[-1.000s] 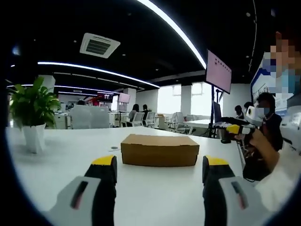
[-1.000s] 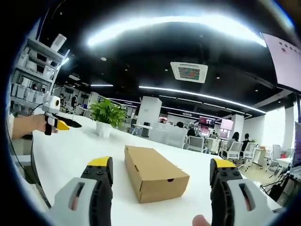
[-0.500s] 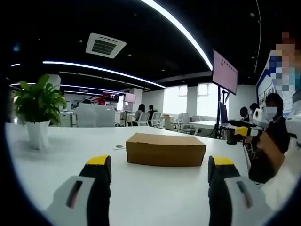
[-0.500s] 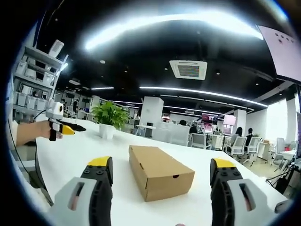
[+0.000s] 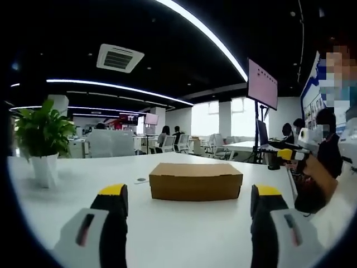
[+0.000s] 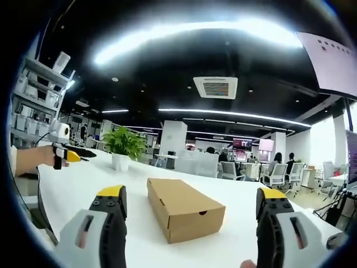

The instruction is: Operate the shoe box by opening the lid, removing the specified soft item, and placing it in the target area until the item is outside and the box remains undamaged.

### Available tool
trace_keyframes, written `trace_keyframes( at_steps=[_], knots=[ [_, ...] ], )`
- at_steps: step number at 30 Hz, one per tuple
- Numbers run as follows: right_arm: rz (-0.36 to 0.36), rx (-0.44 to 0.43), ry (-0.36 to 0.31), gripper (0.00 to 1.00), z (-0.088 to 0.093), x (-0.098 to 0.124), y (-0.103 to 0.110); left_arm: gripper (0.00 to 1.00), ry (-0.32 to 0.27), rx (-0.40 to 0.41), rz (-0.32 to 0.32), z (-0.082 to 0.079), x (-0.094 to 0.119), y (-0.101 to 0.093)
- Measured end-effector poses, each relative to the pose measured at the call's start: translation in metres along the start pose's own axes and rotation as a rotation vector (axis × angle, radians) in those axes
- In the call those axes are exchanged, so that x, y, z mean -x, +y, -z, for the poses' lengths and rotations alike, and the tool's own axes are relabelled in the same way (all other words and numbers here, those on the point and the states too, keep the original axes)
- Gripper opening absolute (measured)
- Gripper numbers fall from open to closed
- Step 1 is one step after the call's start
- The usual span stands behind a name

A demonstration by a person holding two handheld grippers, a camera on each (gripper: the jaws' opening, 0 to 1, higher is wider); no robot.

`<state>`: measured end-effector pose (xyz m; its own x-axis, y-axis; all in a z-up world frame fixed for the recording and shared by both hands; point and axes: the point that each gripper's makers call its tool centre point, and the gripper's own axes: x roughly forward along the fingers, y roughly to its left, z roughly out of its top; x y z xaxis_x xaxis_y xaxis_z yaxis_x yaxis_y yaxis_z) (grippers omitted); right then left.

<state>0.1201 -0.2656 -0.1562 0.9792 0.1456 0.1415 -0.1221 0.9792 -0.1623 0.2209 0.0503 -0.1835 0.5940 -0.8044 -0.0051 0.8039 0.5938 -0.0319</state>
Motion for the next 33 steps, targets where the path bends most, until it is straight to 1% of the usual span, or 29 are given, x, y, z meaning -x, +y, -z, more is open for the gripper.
trace_keyframes(
  at_steps=[2,3,4,8,10,12,14,16,18,21,22,24,25,26,28,30,33],
  knots=[
    [-0.008,0.002,0.013,0.99,0.002,-0.002,0.002,0.96,0.012,-0.019,-0.003,0.002,-0.002,0.001],
    [-0.013,0.002,0.003,0.98,0.001,-0.002,0.003,0.96,0.018,-0.021,-0.004,0.002,-0.003,0.003],
    [-0.018,0.015,-0.034,0.98,-0.003,-0.002,0.005,0.96,0.024,-0.020,-0.004,0.002,-0.005,0.005],
    [-0.002,-0.004,-0.018,0.97,0.000,-0.003,0.004,0.95,0.032,-0.009,0.003,0.000,-0.010,0.013],
    [-0.003,-0.012,-0.014,0.97,0.001,-0.003,0.004,0.95,0.023,-0.025,0.011,-0.003,-0.012,0.015],
    [-0.005,-0.016,-0.013,0.97,0.002,-0.004,0.005,0.94,0.035,-0.044,0.010,-0.004,-0.013,0.018],
    [-0.021,0.008,-0.038,0.94,-0.001,-0.004,0.010,0.91,0.048,-0.050,0.011,-0.004,-0.013,0.018],
    [-0.025,0.053,-0.067,0.93,-0.006,-0.004,0.013,0.91,0.039,-0.059,0.015,-0.005,-0.013,0.018],
    [-0.014,0.068,-0.050,0.92,-0.004,-0.006,0.013,0.91,0.041,-0.059,0.018,-0.005,-0.013,0.018],
    [-0.018,0.081,0.011,0.86,0.004,-0.009,0.013,0.94,0.066,-0.067,0.027,-0.002,-0.017,0.018],
    [-0.025,0.076,0.023,0.85,0.006,-0.010,0.014,0.94,0.076,-0.076,0.039,-0.001,-0.018,0.018],
    [-0.039,0.057,0.024,0.84,0.006,-0.013,0.016,0.95,0.104,-0.084,0.053,0.001,-0.023,0.018],
    [-0.055,0.035,0.019,0.84,0.003,-0.015,0.018,0.95,0.112,-0.085,0.057,0.001,-0.026,0.019],
    [-0.056,0.028,0.014,0.84,0.001,-0.016,0.018,0.96,0.116,-0.083,0.068,0.001,-0.029,0.019],
    [-0.050,0.021,-0.007,0.84,-0.006,-0.018,0.017,0.97,0.115,-0.063,0.083,-0.001,-0.034,0.018],
    [-0.050,0.012,-0.008,0.86,-0.009,-0.019,0.016,0.99,0.105,-0.044,0.097,-0.003,-0.039,0.017],
    [-0.058,-0.003,-0.010,0.88,-0.010,-0.020,0.017,0.98,0.102,-0.045,0.107,-0.005,-0.044,0.016]
  ],
)
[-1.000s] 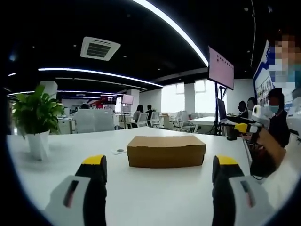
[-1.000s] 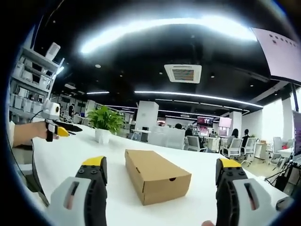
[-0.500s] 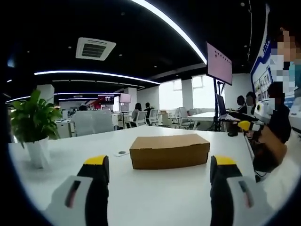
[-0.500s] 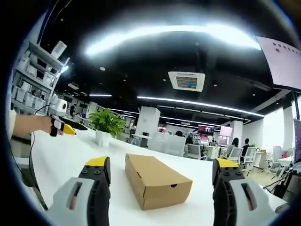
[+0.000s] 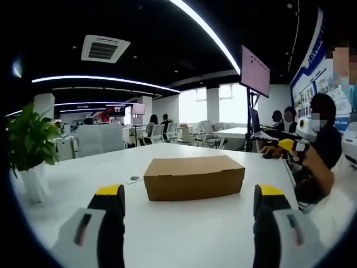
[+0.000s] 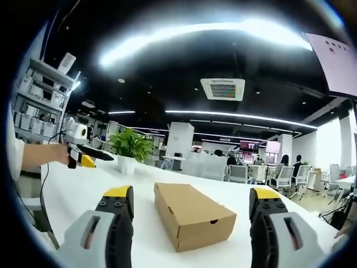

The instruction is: Operate the shoe box by opening the lid, removing the specified soft item, and placing it in the target area until the item is outside and the box remains undamaged.

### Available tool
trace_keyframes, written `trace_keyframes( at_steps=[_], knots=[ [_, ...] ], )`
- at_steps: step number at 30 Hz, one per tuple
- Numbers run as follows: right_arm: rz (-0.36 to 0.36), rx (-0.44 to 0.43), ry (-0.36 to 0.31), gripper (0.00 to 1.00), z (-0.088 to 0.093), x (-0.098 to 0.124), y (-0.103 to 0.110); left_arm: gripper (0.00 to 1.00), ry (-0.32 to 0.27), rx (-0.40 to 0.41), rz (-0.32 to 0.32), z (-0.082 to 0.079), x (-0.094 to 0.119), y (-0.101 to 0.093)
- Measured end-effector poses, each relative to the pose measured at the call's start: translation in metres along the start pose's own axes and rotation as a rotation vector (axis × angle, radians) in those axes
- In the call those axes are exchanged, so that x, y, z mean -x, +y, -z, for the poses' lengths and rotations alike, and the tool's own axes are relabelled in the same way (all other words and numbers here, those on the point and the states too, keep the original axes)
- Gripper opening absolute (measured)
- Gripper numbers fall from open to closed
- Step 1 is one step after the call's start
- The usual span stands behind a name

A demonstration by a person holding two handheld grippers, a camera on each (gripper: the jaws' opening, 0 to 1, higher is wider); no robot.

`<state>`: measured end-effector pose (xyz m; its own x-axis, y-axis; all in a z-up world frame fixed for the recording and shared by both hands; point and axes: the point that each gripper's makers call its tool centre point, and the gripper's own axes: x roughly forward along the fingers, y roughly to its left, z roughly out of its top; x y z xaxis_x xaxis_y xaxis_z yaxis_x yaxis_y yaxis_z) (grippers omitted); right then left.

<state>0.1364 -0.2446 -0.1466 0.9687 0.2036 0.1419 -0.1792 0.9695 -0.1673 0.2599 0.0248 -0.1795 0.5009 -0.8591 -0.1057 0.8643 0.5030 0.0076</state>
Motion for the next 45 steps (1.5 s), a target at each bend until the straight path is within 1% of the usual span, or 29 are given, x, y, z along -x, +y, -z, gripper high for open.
trace_keyframes(
  at_steps=[2,5,8,12,13,14,15,16,18,23,26,28,30,31,32,35,39,42,45],
  knots=[
    [0.005,0.010,0.014,0.87,0.003,-0.001,0.000,0.96,0.005,-0.015,0.006,-0.001,-0.002,0.000],
    [-0.004,0.033,0.018,0.87,0.005,-0.001,0.005,0.96,-0.001,-0.008,0.019,-0.006,-0.006,0.002],
    [-0.005,0.045,0.025,0.87,0.007,-0.001,0.007,0.96,-0.008,0.002,0.019,-0.010,-0.010,0.008],
    [0.005,0.046,0.039,0.85,0.010,0.000,0.005,0.96,0.002,-0.002,0.018,-0.012,-0.016,0.015],
    [0.009,0.047,0.050,0.83,0.012,0.000,0.004,0.96,0.002,-0.006,0.017,-0.012,-0.016,0.015],
    [0.015,0.053,0.072,0.78,0.016,0.001,0.002,0.96,-0.001,-0.010,0.017,-0.013,-0.016,0.015],
    [0.031,0.063,0.112,0.75,0.023,0.003,-0.002,0.96,-0.003,-0.013,0.021,-0.013,-0.016,0.014],
    [0.042,0.060,0.115,0.74,0.023,0.003,-0.005,0.96,-0.009,-0.013,0.028,-0.015,-0.016,0.013],
    [0.049,0.036,0.092,0.77,0.021,0.003,-0.008,0.96,-0.014,-0.015,0.037,-0.016,-0.016,0.012],
    [0.060,-0.008,0.081,0.81,0.022,0.003,-0.015,0.95,-0.008,-0.018,0.045,-0.016,-0.021,0.012],
    [0.054,-0.038,0.064,0.83,0.021,0.002,-0.014,0.95,-0.010,0.001,0.059,-0.018,-0.032,0.014],
    [0.048,-0.039,0.066,0.83,0.023,0.003,-0.012,0.94,-0.006,0.004,0.060,-0.018,-0.038,0.015],
    [0.049,-0.039,0.066,0.82,0.028,0.003,-0.012,0.94,0.002,0.001,0.067,-0.017,-0.044,0.014],
    [0.044,-0.055,0.098,0.81,0.035,0.003,-0.011,0.94,0.004,0.001,0.067,-0.016,-0.047,0.014],
    [0.038,-0.065,0.113,0.81,0.039,0.002,-0.010,0.94,0.004,0.003,0.070,-0.016,-0.049,0.013],
    [0.046,-0.049,0.106,0.81,0.037,0.005,-0.012,0.94,0.004,0.002,0.069,-0.016,-0.053,0.012],
    [0.062,-0.046,0.097,0.81,0.034,0.009,-0.018,0.94,-0.024,0.006,0.072,-0.021,-0.052,0.010],
    [0.076,-0.047,0.107,0.80,0.036,0.009,-0.021,0.94,-0.016,0.009,0.056,-0.017,-0.054,0.013],
    [0.078,-0.058,0.104,0.80,0.035,0.008,-0.021,0.94,-0.009,0.011,0.056,-0.017,-0.059,0.016]
  ],
)
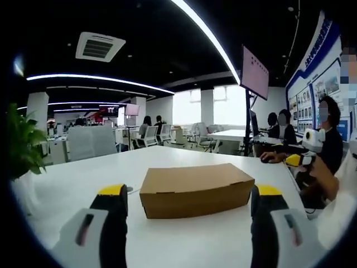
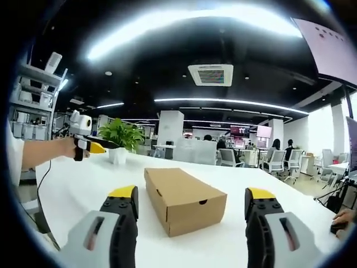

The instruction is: Operate the shoe box by opening the lid, removing the specified soft item, and placing it in the target area until the item is outside and the box remains undamaged.

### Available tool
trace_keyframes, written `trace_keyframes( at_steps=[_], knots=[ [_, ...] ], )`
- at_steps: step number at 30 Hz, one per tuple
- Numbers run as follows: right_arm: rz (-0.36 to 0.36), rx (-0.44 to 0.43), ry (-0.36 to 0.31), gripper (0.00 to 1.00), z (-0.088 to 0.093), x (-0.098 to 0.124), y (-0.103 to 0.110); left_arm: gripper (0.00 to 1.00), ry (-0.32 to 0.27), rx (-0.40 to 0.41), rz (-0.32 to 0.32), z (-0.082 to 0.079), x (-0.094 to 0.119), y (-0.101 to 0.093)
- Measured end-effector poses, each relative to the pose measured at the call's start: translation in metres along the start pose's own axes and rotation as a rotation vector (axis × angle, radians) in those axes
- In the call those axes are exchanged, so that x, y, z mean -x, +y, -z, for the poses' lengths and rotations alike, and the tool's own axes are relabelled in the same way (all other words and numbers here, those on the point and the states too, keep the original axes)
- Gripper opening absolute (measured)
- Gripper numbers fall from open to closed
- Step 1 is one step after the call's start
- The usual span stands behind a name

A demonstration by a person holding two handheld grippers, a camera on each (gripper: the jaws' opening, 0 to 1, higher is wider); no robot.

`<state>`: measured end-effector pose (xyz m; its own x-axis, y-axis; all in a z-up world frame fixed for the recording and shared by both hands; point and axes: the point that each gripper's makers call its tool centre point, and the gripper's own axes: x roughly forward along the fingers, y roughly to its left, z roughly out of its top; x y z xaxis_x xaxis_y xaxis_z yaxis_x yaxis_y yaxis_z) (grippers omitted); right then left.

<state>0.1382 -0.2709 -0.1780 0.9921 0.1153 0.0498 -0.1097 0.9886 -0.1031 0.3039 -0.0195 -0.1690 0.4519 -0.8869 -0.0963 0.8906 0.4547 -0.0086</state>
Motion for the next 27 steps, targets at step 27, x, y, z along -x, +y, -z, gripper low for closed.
trace_keyframes(
  at_steps=[27],
  knots=[
    [0.021,0.029,-0.118,0.91,-0.038,-0.021,-0.010,0.99,0.016,-0.009,0.039,-0.004,-0.028,0.017]
  ],
)
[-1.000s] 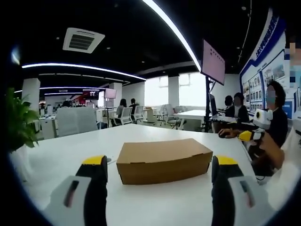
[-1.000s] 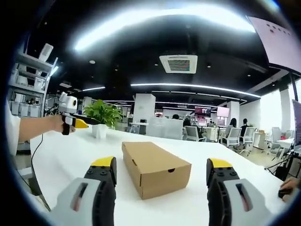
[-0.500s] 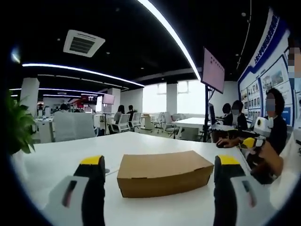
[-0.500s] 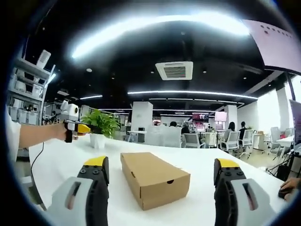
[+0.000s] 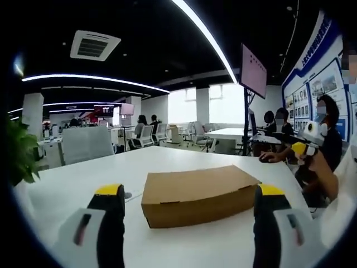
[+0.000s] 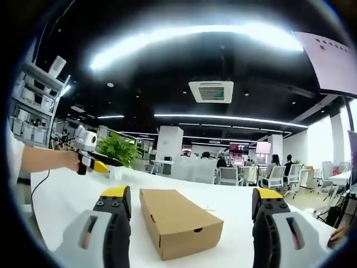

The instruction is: Operate the shoe box by opening the lid, removing the specified soft item, and placing it in the target area until the item is outside and the box remains undamaged.

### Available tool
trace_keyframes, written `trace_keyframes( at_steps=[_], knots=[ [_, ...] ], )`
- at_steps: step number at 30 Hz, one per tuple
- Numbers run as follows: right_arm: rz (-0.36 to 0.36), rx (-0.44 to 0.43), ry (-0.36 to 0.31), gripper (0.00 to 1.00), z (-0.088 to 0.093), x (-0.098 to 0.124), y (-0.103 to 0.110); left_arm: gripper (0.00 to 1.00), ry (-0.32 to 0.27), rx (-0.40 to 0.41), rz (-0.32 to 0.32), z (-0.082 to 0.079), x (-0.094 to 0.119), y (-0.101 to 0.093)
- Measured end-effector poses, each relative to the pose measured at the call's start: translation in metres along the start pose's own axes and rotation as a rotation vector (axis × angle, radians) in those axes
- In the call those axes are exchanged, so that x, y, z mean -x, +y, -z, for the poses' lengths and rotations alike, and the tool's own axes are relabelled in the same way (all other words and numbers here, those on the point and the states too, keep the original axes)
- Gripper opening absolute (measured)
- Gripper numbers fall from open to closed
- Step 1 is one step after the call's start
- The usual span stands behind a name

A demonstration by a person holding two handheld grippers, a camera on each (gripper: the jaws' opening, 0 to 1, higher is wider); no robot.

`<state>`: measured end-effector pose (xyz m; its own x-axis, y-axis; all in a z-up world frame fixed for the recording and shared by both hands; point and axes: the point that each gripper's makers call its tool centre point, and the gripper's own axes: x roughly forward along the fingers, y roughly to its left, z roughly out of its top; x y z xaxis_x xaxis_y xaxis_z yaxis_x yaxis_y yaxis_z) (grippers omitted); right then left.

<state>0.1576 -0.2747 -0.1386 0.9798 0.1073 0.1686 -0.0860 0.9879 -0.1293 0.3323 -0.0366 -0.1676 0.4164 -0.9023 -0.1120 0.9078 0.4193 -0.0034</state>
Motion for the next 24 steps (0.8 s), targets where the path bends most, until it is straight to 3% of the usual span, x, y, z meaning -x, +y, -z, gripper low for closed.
trace_keyframes(
  at_steps=[11,14,16,20,24],
  knots=[
    [0.014,-0.037,0.073,0.84,0.025,0.002,-0.005,0.98,0.032,0.039,-0.009,0.031,-0.010,0.011],
    [0.008,-0.046,0.079,0.83,0.028,0.001,-0.003,0.94,-0.007,0.017,-0.025,0.032,-0.008,0.013],
    [0.009,-0.058,0.068,0.83,0.027,0.001,-0.003,0.97,0.005,0.040,-0.015,0.040,-0.010,0.015],
    [-0.003,-0.079,0.072,0.89,0.032,-0.002,-0.001,0.99,0.007,0.050,-0.006,0.042,-0.012,0.017],
    [-0.026,-0.038,0.097,0.96,0.043,-0.008,0.008,0.99,-0.004,0.067,0.015,0.039,-0.017,0.016]
  ],
)
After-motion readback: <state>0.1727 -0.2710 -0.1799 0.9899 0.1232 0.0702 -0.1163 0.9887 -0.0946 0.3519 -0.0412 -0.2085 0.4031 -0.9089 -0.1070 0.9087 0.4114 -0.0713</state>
